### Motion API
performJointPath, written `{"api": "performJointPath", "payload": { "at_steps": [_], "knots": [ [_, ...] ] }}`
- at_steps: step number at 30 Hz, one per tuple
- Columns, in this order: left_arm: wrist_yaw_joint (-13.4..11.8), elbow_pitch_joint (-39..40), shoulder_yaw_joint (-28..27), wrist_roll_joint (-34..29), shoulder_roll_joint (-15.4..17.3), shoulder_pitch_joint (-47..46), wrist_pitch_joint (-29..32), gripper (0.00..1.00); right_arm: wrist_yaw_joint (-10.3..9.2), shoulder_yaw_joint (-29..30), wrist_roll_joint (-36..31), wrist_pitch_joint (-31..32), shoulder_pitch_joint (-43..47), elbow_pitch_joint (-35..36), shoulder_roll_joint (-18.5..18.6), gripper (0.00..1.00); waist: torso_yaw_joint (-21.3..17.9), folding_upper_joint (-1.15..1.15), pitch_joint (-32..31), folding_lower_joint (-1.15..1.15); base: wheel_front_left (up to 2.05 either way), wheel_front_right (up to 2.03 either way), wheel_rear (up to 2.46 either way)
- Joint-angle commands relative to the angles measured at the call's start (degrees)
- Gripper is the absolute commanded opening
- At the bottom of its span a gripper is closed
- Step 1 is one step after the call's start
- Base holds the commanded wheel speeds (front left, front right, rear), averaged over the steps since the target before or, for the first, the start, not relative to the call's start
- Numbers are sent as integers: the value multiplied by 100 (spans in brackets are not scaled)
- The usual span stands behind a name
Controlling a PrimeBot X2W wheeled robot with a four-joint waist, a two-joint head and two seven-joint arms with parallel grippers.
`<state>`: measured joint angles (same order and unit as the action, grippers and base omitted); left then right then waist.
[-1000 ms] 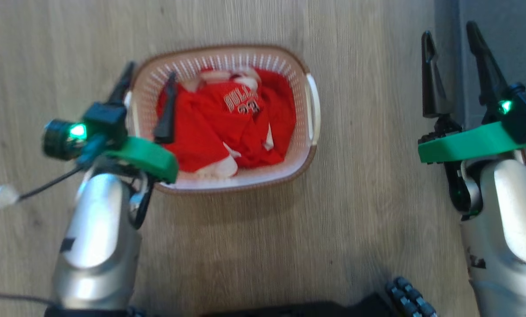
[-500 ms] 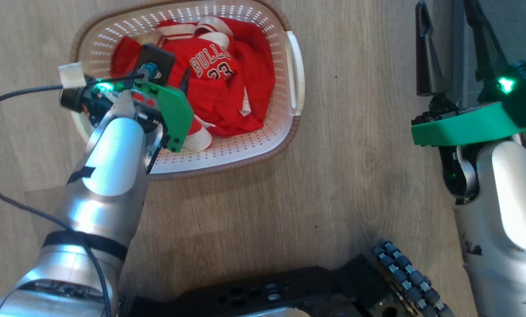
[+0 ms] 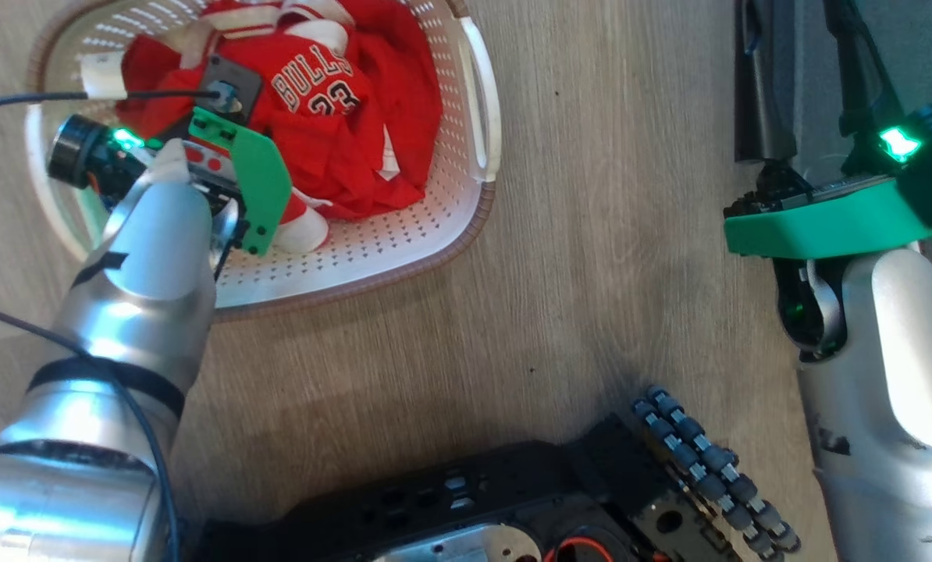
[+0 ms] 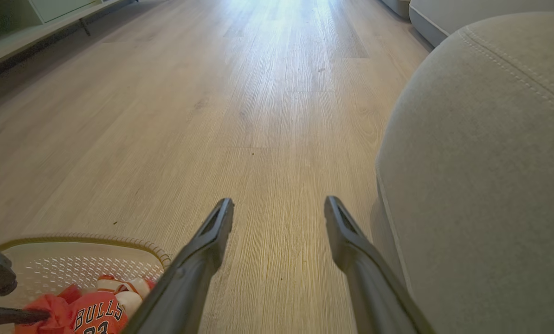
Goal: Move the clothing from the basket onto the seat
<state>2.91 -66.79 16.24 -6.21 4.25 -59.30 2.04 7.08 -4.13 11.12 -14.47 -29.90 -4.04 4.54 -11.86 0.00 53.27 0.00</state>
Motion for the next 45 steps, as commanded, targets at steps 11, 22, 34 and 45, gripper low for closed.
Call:
{"api": "performJointPath", "payload": {
  "at_steps": [11,22,34,45],
  "knots": [
    [-47,-441,64,19,211,-283,-292,20,41,-14,140,-52,263,248,-102,100,-175,0,358,0,0,0,0],
    [-141,-552,48,230,113,-251,-932,0,41,99,116,-52,316,199,-64,100,106,0,120,0,0,0,0],
    [-2,396,-598,1179,40,1132,-1699,0,41,249,122,-52,967,-161,85,100,756,0,-1909,0,0,0,0],
    [-137,2405,-1091,1628,155,2845,-1703,0,41,357,206,-52,1772,-430,125,100,1113,0,-3668,0,0,0,0]
  ]
}}
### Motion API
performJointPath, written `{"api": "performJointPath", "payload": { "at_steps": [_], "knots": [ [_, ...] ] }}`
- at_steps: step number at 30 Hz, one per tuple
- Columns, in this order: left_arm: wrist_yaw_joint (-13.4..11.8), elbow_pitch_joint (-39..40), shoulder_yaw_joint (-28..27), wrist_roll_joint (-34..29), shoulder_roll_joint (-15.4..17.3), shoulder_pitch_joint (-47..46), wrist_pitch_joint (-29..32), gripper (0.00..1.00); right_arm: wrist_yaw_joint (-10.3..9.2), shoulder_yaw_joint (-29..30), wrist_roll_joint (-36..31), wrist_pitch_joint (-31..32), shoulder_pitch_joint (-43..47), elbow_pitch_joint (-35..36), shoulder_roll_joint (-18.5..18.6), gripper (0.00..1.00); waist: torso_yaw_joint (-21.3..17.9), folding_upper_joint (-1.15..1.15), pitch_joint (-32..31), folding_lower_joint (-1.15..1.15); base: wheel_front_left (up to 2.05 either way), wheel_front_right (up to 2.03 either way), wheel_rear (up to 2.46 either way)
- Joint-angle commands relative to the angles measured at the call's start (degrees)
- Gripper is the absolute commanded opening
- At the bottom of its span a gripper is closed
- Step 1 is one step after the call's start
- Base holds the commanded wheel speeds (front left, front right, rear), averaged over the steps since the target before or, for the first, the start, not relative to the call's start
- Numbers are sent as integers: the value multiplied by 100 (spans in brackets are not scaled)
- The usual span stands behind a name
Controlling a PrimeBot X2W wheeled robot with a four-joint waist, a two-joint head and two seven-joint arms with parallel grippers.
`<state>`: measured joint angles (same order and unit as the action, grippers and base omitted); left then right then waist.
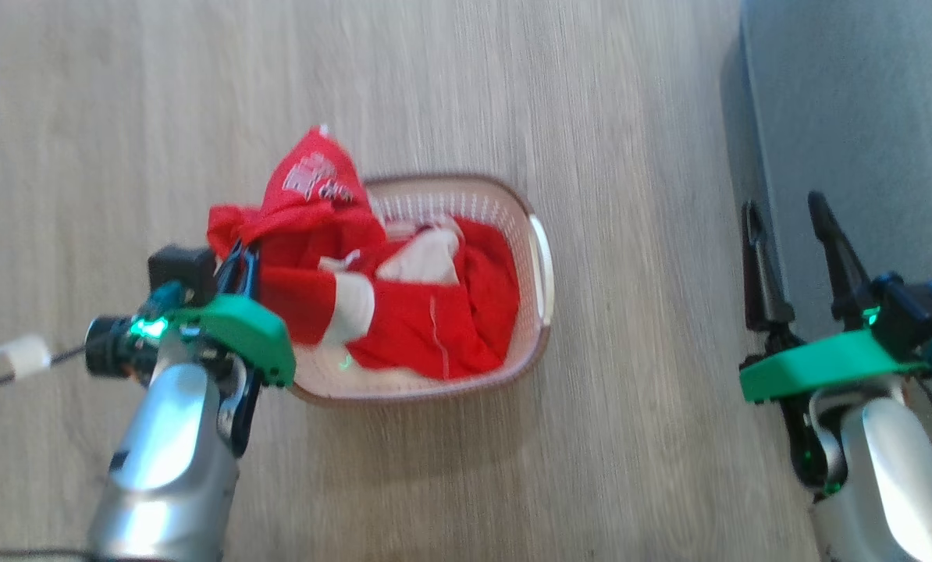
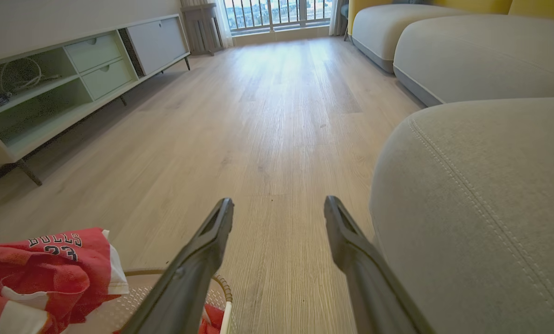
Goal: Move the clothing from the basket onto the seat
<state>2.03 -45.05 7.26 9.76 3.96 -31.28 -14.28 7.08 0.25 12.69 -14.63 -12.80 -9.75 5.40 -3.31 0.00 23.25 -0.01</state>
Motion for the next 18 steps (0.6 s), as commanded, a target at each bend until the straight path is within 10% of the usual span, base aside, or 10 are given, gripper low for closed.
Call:
{"api": "performJointPath", "payload": {
  "at_steps": [1,18],
  "knots": [
    [-66,427,-240,63,198,191,-71,0,41,-74,52,-37,119,132,38,100,260,0,-772,1,0,0,0],
    [-371,2402,-646,324,275,2011,-40,0,41,-62,-126,-37,791,17,182,100,205,0,-1868,1,0,0,0]
  ]
}}
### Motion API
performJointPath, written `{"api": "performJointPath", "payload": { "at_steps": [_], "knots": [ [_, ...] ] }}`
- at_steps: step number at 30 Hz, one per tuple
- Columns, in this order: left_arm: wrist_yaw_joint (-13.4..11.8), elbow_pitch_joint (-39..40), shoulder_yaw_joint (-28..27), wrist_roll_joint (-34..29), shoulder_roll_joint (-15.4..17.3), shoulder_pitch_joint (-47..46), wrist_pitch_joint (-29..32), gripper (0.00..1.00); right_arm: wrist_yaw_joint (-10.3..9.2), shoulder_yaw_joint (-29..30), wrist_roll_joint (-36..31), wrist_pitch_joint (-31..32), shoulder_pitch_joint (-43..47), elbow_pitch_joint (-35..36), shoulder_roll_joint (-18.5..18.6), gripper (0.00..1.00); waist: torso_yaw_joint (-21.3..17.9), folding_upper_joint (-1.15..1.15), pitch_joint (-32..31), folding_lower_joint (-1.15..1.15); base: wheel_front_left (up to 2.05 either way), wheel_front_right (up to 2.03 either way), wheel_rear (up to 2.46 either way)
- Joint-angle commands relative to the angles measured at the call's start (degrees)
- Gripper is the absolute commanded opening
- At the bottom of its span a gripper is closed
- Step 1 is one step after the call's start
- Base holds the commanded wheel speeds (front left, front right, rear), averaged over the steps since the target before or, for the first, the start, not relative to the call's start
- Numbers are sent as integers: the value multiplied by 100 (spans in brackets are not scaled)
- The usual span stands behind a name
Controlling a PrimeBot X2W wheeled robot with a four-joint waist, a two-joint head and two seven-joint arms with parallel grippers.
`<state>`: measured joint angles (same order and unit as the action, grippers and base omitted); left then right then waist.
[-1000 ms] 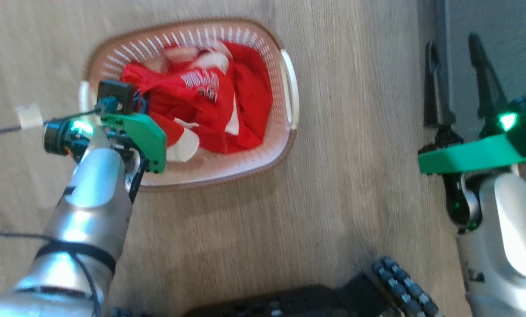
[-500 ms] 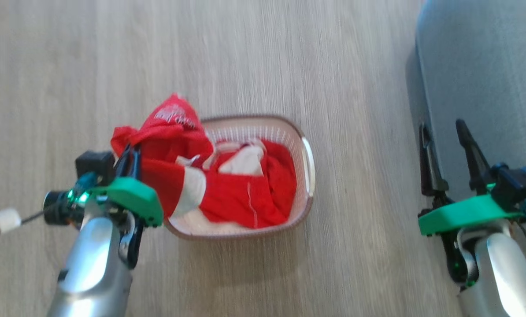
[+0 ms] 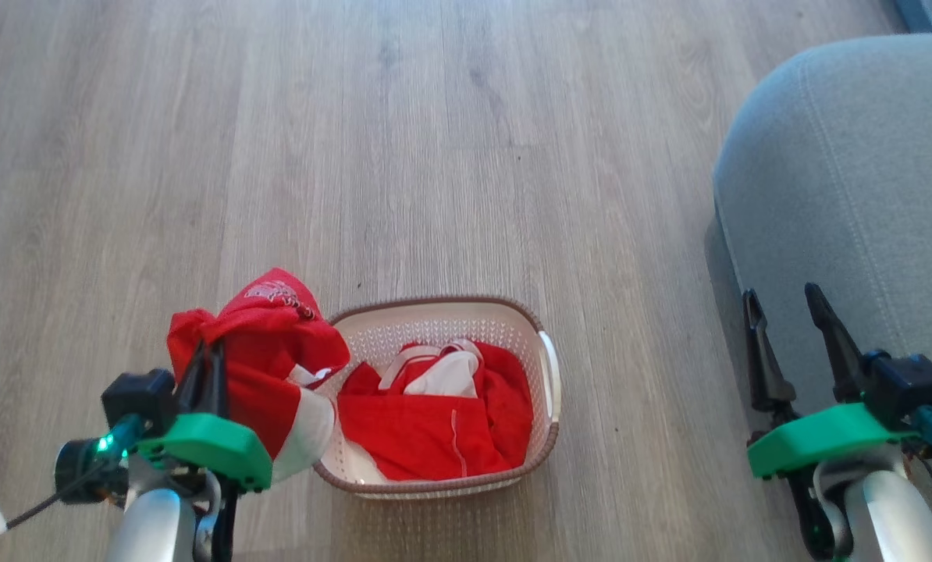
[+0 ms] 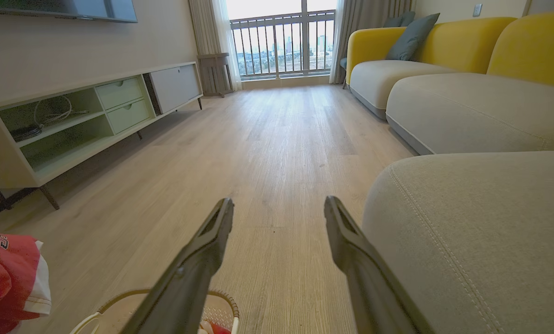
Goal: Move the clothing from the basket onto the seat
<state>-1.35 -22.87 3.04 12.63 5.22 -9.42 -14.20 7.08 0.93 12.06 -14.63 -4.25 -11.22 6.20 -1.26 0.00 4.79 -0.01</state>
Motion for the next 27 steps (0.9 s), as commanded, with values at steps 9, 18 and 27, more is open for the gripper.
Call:
{"api": "performJointPath", "payload": {
  "at_steps": [9,18,27],
  "knots": [
    [-144,726,-223,61,217,97,154,0,41,-205,-105,-37,53,109,199,100,14,0,-236,1,0,0,0],
    [-213,1025,-180,71,263,258,302,0,41,-267,-83,-37,69,91,217,100,-13,0,-334,1,0,0,0],
    [-245,1098,-159,100,323,296,356,0,41,-318,-53,-37,61,87,198,100,-21,0,-377,1,0,0,0]
  ]
}}
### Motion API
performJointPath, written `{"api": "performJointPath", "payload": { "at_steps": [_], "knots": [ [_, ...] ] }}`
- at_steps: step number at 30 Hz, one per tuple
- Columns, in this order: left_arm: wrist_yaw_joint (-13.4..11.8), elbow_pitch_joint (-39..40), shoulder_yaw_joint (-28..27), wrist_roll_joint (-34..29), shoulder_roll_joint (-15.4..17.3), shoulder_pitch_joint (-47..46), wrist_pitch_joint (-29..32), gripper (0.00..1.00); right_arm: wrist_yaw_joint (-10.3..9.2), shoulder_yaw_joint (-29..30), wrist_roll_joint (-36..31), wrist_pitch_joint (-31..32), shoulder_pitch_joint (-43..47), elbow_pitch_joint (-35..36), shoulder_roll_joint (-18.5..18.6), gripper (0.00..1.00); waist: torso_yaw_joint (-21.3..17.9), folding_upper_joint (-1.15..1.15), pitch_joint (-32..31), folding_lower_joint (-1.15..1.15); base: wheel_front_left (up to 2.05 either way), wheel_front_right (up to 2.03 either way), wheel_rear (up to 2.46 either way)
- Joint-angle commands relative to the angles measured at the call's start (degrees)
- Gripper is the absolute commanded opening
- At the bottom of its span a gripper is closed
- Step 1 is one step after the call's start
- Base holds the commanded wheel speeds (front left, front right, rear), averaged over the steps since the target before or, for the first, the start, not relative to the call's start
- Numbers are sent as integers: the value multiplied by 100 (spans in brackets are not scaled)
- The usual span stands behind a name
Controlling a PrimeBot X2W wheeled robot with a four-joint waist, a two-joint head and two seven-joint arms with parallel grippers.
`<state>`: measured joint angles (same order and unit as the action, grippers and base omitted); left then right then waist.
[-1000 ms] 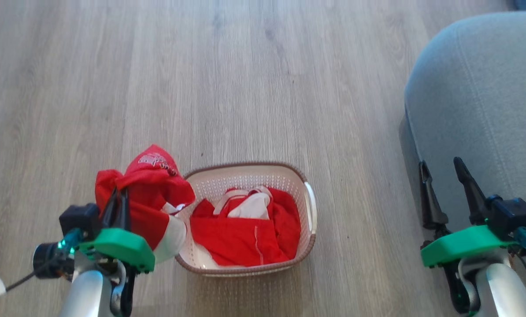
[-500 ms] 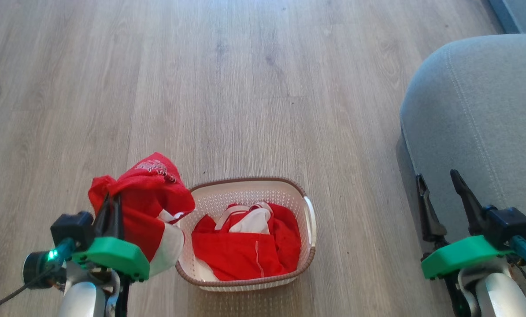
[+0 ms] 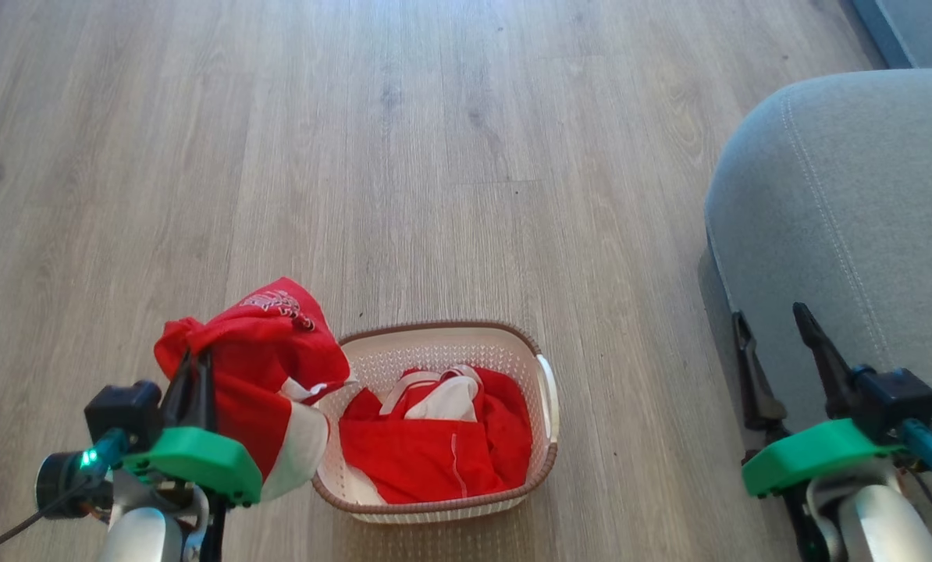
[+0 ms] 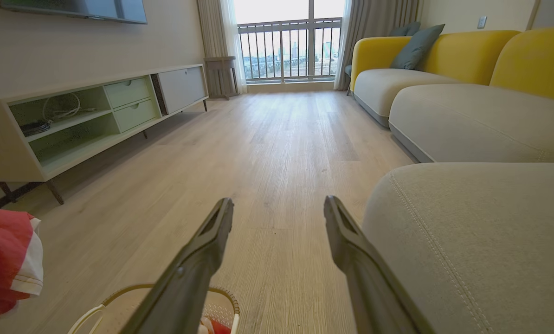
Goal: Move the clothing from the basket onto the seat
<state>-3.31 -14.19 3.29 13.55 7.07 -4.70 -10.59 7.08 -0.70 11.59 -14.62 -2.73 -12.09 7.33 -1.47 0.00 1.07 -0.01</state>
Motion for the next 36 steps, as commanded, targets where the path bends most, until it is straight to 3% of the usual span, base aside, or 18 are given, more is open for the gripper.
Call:
{"api": "performJointPath", "payload": {
  "at_steps": [1,4,11,12,20,24,34,35,36],
  "knots": [
    [-48,242,-171,4,144,-173,2,0,41,-229,22,-38,-98,199,93,100,1,0,-11,1,0,0,0],
    [-18,338,-70,-37,151,-184,38,0,41,-652,164,-38,-149,282,179,100,3,0,-33,1,0,0,0],
    [236,717,508,-202,52,-332,264,0,41,-2411,593,-38,-706,474,627,100,62,0,-71,1,0,0,0],
    [236,717,508,-202,52,-332,264,0,41,-2411,593,-38,-706,474,627,100,62,0,-71,1,0,0,0],
    [578,880,1498,-338,-233,-562,500,0,41,-4122,1313,-38,-1713,261,923,100,243,0,-121,1,0,0,0],
    [642,885,1932,-304,-336,-661,493,0,41,-4523,1489,-38,-1970,106,915,100,328,0,-143,1,0,0,0],
    [821,1406,2831,-140,-396,-694,713,0,41,-4851,1658,-38,-2163,-307,1029,100,468,0,-142,1,0,0,0],
    [814,1442,2843,-127,-397,-686,730,0,41,-4886,1707,-38,-2180,-330,1038,47,469,0,-143,1,0,0,0],
    [806,1470,2847,-109,-397,-677,744,0,41,-4909,1782,-38,-2185,-334,1036,11,468,0,-142,1,0,0,0]
  ]
}}
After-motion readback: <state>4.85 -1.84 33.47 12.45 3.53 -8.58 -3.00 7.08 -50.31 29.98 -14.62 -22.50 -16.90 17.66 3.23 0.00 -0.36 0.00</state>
